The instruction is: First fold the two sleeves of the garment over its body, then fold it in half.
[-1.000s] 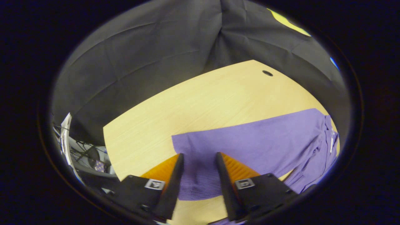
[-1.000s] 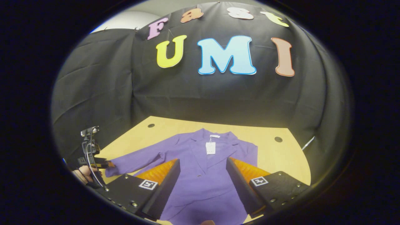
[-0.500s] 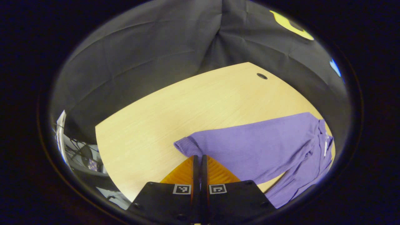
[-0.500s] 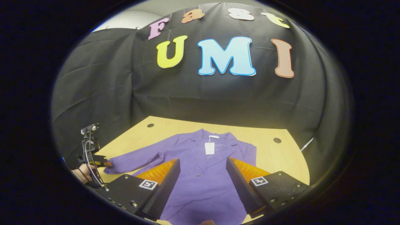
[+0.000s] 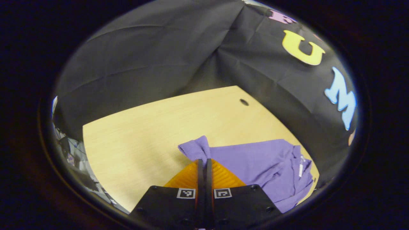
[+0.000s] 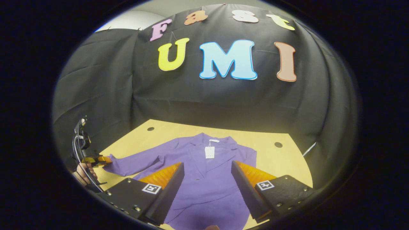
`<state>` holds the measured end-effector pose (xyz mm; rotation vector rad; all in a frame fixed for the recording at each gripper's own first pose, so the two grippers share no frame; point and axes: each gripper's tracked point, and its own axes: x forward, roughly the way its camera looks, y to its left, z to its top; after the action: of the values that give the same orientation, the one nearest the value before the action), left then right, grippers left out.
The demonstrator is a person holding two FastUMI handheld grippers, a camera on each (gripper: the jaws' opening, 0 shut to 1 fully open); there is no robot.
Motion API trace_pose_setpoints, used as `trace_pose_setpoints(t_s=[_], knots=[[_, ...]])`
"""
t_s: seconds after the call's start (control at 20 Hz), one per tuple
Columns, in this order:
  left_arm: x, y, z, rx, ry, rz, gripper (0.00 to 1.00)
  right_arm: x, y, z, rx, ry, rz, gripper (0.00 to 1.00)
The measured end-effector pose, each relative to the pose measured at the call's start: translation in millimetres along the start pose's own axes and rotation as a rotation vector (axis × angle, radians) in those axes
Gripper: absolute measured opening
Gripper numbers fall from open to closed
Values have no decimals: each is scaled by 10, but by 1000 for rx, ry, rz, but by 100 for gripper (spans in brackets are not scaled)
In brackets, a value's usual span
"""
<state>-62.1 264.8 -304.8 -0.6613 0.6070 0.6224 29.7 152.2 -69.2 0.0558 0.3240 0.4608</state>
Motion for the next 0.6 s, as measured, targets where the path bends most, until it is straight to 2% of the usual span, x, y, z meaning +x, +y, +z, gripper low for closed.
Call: trace_pose_setpoints(t_s=[0.15, 0.3, 0.6], knots=[[-145, -604, 64, 52, -10, -135, 7, -35, 3, -24, -10, 4, 3, 92], [-295, -1182, 54, 89, -9, -236, 6, -93, -29, -21, -18, -6, -4, 93], [-682, -2267, -77, 174, 16, -440, 6, -239, -289, -69, 14, -18, -66, 93]])
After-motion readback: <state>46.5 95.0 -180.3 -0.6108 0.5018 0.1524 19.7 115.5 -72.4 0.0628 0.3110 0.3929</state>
